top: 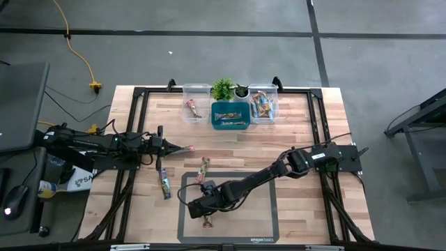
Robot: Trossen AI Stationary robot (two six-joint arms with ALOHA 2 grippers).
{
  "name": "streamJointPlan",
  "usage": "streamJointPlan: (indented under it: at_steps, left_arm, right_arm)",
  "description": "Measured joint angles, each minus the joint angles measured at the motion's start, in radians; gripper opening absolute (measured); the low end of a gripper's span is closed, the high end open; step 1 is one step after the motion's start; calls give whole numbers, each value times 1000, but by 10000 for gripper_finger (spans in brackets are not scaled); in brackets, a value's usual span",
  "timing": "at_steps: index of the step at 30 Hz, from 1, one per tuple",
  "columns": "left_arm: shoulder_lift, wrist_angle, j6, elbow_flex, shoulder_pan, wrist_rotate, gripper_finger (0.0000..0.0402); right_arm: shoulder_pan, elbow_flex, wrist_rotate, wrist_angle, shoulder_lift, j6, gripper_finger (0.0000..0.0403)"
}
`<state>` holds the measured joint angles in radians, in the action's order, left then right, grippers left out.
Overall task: Pick and place Granola Bars by type
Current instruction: Put the red granola bar into the left transparent bin
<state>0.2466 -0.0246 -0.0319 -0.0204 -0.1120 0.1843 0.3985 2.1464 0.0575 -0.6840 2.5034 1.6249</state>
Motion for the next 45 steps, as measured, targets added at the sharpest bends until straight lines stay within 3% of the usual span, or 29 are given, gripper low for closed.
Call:
streamJointPlan:
  at_steps: [15,31,45]
  left_arm:
    - [0,0,0,0,0,0,1]
    - [0,0,0,0,0,0,1]
    - [0,0,0,0,0,0,1]
  right_arm:
    - [-1,2,-34,-7,10,8,245]
    - [0,0,-49,-20,13,8,123]
    - [0,-2,-70,-3,14,-15,64]
